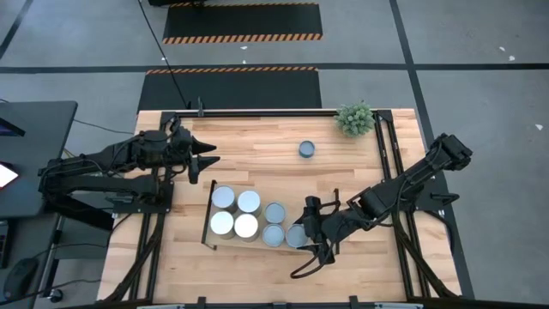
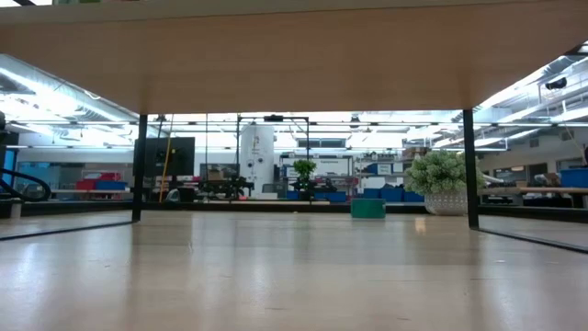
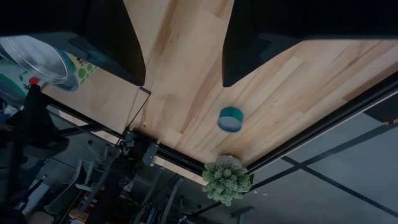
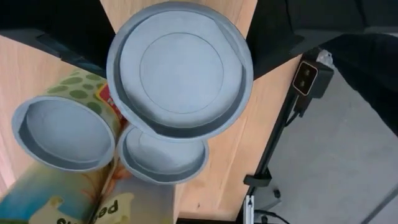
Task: Pick and place cans onto a shelf
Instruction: Adjust the canned mixed vegetables on the shelf, then put the blue canned on the shelf
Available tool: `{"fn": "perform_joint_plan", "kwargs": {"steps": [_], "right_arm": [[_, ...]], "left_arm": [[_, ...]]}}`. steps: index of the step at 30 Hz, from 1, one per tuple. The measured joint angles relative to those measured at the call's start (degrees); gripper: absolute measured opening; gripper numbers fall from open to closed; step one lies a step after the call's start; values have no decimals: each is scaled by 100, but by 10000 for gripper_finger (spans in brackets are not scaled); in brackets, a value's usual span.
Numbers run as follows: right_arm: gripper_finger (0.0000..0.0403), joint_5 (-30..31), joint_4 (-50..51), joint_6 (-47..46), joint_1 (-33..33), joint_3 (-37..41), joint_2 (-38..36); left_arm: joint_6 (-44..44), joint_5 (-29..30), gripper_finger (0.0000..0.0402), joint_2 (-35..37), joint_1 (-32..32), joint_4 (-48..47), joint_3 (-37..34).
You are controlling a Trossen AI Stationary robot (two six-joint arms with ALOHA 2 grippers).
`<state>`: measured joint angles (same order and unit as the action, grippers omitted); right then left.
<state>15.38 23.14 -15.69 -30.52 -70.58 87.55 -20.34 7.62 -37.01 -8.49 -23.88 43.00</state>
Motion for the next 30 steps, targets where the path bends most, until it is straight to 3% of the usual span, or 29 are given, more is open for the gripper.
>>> {"fn": "perform_joint_plan", "kwargs": {"steps": [11, 26, 30], "right_arm": [[380, -7, 104, -138, 66, 8, 10], [384, -217, 662, -395, 68, 8, -450], [383, -287, 1258, -535, 117, 8, -728]], "left_arm": [[1, 0, 220, 2, 0, -2, 0], [2, -42, 220, 0, 0, -2, 0], [5, -44, 220, 0, 0, -2, 0]]}}
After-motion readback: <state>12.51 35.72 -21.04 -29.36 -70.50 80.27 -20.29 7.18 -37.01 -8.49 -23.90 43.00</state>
